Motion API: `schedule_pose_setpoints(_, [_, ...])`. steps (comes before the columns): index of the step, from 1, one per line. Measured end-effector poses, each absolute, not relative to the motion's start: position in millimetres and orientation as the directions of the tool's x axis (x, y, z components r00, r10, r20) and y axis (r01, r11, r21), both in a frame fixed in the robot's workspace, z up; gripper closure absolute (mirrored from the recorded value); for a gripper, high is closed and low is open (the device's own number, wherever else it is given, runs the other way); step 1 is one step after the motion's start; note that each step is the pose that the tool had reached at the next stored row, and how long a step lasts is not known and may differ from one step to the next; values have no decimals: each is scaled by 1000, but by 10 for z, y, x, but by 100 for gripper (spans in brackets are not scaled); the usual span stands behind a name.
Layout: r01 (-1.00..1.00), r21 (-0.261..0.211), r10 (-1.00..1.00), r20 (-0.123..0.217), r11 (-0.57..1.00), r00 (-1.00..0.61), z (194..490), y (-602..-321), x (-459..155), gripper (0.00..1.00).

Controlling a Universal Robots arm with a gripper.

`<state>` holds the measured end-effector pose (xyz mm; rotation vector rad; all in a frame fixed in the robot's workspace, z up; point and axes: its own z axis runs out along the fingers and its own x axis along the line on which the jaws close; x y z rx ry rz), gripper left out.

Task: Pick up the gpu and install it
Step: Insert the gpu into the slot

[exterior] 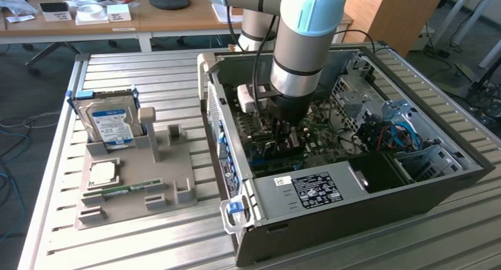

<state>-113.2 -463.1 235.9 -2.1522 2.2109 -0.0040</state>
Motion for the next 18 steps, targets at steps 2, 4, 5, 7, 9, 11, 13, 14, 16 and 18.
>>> schedule_pose_setpoints(2, [-999,-40,-999,-40,28,-27,2355,-4628,-1136,73])
schedule_pose_setpoints(4, [-999,-42,-999,-39,28,-27,2354,-4629,-1134,67])
schedule_pose_setpoints(5, [-999,-41,-999,-39,28,-26,2358,-4630,-1132,67])
schedule_pose_setpoints(7, [-999,-41,-999,-39,28,-26,2359,-4630,-1131,60])
schedule_pose_setpoints(9, [-999,-41,-999,-38,28,-26,2359,-4631,-1132,60])
schedule_pose_setpoints(11, [-999,-41,-999,-38,28,-26,2373,-4631,-1132,60])
schedule_pose_setpoints(13, [-999,-41,-999,-38,28,-26,2413,-4630,-1132,60])
schedule_pose_setpoints(14, [-999,-41,-999,-38,28,-26,2439,-4631,-1132,60])
schedule_pose_setpoints(16, [-999,-41,-999,-38,28,-26,2495,-4630,-1132,60])
schedule_pose_setpoints(18, [-999,-41,-999,-39,28,-26,2557,-4630,-1131,60])
